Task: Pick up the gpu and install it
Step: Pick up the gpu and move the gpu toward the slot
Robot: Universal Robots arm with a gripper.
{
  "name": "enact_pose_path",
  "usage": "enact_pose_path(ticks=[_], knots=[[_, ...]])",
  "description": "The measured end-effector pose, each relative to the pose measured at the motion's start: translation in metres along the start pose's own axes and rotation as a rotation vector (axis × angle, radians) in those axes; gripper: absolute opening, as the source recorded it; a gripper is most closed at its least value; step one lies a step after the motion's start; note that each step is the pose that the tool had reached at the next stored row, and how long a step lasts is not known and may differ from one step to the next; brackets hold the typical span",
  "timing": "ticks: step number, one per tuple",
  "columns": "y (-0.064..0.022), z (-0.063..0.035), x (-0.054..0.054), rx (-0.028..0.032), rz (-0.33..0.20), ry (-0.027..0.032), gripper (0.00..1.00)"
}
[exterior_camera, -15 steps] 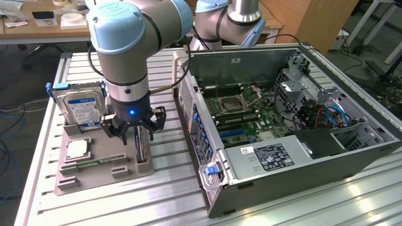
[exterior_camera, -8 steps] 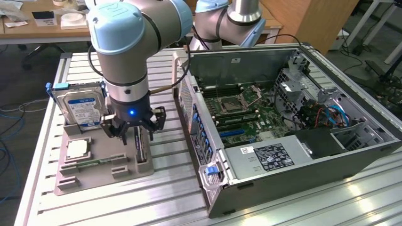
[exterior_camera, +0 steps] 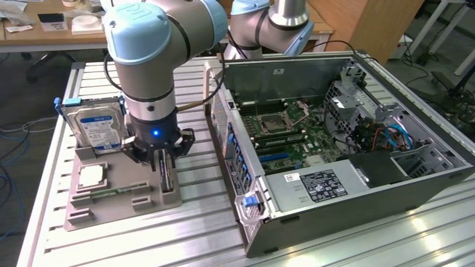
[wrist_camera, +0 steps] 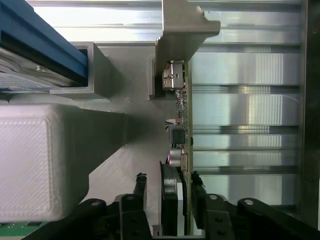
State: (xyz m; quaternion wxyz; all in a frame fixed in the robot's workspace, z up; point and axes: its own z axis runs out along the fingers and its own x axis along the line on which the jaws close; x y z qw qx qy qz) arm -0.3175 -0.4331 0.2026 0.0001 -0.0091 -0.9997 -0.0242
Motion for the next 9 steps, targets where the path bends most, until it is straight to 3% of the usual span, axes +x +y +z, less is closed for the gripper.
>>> enact_pose_path(ticks=[4,9], knots=[[0.0000,0.0000,0.0000,0.0001,0.000,0.0000,0.33],[0.0000,0.0000,0.0000,0.0001,0.000,0.0000,0.28]])
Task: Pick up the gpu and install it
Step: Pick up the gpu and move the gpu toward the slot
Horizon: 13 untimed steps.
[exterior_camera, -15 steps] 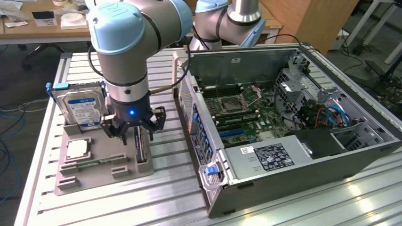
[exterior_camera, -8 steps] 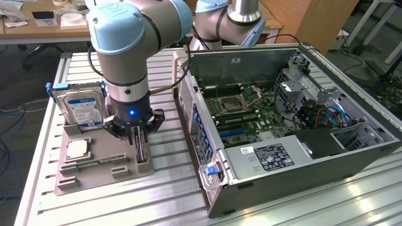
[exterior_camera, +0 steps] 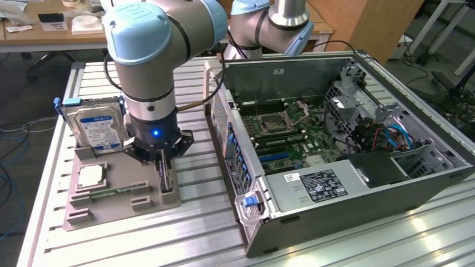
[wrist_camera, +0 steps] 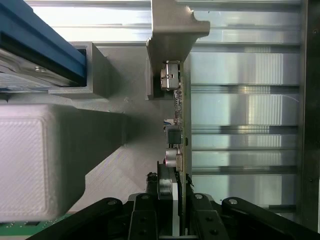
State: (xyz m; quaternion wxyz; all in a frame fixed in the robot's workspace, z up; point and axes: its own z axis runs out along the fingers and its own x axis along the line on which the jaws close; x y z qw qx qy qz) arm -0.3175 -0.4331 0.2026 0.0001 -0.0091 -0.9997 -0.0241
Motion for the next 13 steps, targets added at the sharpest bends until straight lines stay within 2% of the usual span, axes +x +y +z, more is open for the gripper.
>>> enact_pose_path(ticks=[10,13], knots=[[0.0001,-0.0007,0.0000,-0.0012,0.000,-0.0002,0.28],[0.0004,-0.0085,0.0000,-0.0011,0.000,0.0000,0.28]])
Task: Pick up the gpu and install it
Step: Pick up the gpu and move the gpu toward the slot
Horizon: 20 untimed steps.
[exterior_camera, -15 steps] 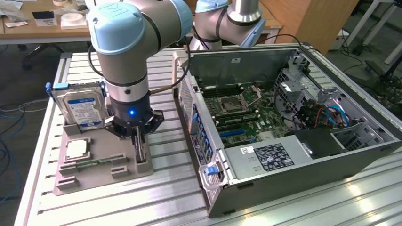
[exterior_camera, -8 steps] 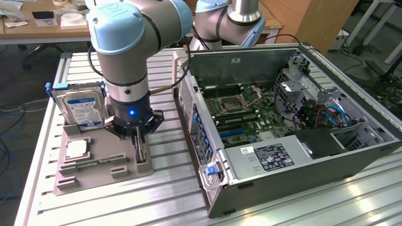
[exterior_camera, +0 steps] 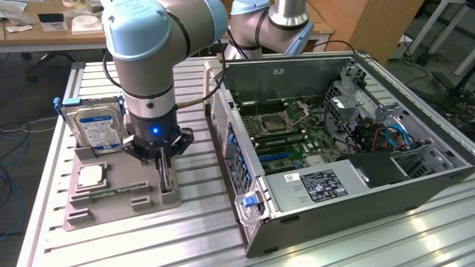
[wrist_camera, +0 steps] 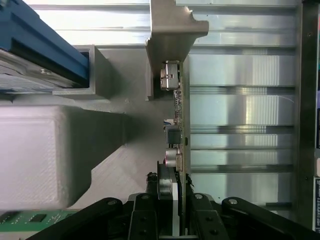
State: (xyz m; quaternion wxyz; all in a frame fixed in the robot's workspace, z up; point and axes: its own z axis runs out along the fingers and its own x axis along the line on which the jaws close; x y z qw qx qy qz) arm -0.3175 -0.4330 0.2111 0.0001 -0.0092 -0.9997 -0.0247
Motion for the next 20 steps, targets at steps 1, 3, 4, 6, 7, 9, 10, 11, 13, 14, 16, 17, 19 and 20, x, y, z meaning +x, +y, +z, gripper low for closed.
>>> enact_pose_path(ticks=[1,3,4,6,7,9,10,11,13,14,16,17,19,20], knots=[[0.0001,-0.0035,0.000,-0.0001,0.000,0.0001,0.28],[0.0005,-0.0105,0.000,-0.0003,0.000,0.0000,0.28],[0.0007,-0.0143,0.000,-0.0004,0.000,0.0000,0.28],[0.0011,-0.0219,0.000,-0.0002,0.000,0.0001,0.28],[0.0012,-0.0255,0.000,-0.0003,0.000,0.0001,0.28],[0.0016,-0.0336,0.000,-0.0004,0.000,0.0000,0.28],[0.0019,-0.0380,0.000,-0.0003,0.000,0.0000,0.28],[0.0021,-0.0427,0.000,-0.0004,0.000,0.0000,0.28],[0.0025,-0.0514,0.000,-0.0003,0.000,0.0000,0.28],[0.0027,-0.0558,0.000,-0.0003,0.000,0.0001,0.28],[0.0032,-0.0646,0.000,-0.0003,0.000,0.0001,0.28],[0.0034,-0.0687,0.000,-0.0004,0.000,0.0000,0.28],[0.0038,-0.0779,0.000,-0.0003,0.000,0.0001,0.28],[0.0040,-0.0824,0.000,-0.0003,0.000,0.0001,0.28]])
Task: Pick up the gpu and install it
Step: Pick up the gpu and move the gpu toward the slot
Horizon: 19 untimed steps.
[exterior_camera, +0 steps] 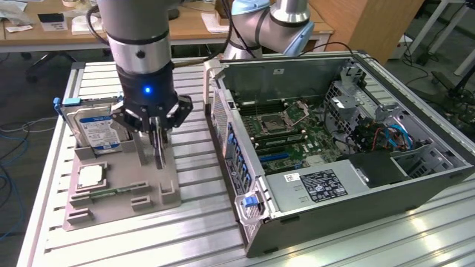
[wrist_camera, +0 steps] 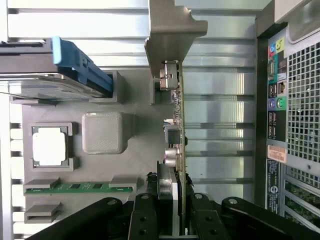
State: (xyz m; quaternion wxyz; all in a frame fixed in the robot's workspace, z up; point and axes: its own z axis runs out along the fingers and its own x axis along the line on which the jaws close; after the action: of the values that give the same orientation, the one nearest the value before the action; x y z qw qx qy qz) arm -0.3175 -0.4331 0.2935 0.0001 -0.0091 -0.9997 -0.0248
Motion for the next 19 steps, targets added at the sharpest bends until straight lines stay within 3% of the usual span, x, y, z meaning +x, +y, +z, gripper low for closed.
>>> enact_pose_path(ticks=[19], knots=[[0.0043,-0.0862,0.000,0.0000,0.000,0.0000,0.28]])
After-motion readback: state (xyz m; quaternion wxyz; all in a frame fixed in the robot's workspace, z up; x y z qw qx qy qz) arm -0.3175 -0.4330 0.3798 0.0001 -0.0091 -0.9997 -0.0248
